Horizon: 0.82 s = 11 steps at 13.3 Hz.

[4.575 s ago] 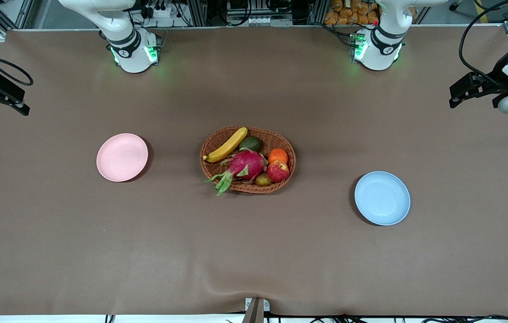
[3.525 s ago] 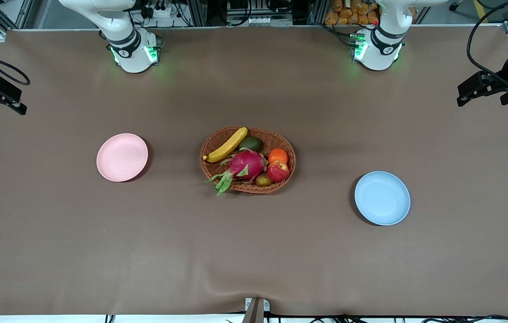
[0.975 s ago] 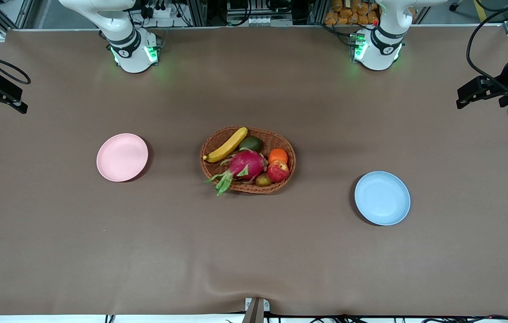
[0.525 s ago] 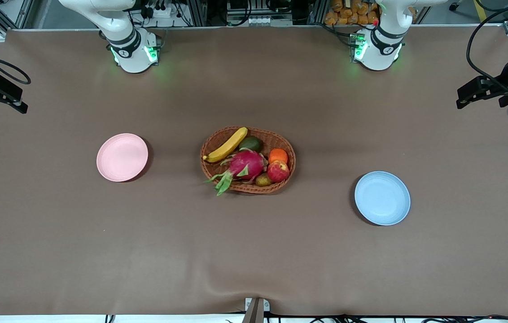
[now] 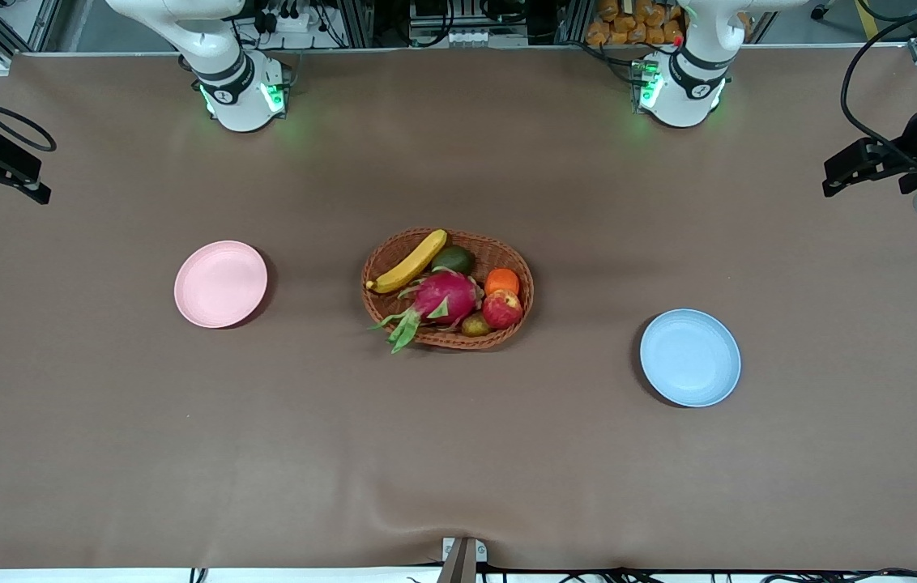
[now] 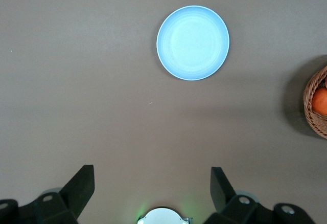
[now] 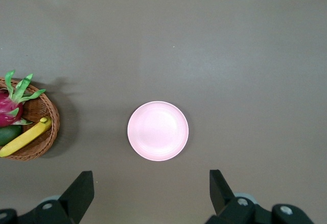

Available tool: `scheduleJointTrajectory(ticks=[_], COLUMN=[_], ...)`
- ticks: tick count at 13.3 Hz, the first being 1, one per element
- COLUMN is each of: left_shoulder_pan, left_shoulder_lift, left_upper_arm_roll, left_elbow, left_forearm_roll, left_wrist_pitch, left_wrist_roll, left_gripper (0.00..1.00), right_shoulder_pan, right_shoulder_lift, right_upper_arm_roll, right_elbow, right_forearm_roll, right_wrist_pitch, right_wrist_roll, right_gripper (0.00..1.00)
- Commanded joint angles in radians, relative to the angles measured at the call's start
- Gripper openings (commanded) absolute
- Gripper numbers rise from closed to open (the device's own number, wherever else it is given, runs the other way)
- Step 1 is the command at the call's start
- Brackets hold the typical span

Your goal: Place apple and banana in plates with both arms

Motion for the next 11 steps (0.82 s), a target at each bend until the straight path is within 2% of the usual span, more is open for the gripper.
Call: scheduleJointTrajectory(ticks=[1,6,9,11], left_shoulder_pan=[0.008,0.0,-0.008,-0.008], left_shoulder_lift=[-0.006,0.006,0.019,0.049], left_upper_arm_roll=[-0.005,-0.009,-0.014,-0.041], left_elbow=[-0.002,-0.012,-0.038,-0.044], left_forearm_roll=[-0.005,-0.011,-0.012,-0.016], left_wrist_pitch=[-0.013,-0.007,0.039,0.061], left_wrist_roll=[0.014,0.003,-0.008,-0.011], left_gripper=[1.0,1.0,1.0,1.0], right_shoulder_pan=[-0.018,-0.018,-0.018,-0.018], right_shoulder_lift=[-0.001,-0.001,-0.001,-0.001], right_upper_arm_roll=[0.015,0.015,0.015,0.015], right_elbow=[0.002,0.002,0.002,0.002], right_forearm_roll=[-0.003,-0.003,-0.003,-0.003], right_wrist_pitch=[-0.007,-0.007,-0.007,-0.01], right_wrist_roll=[0.013,0.013,0.013,0.013], right_gripper=[1.0,1.0,1.0,1.0])
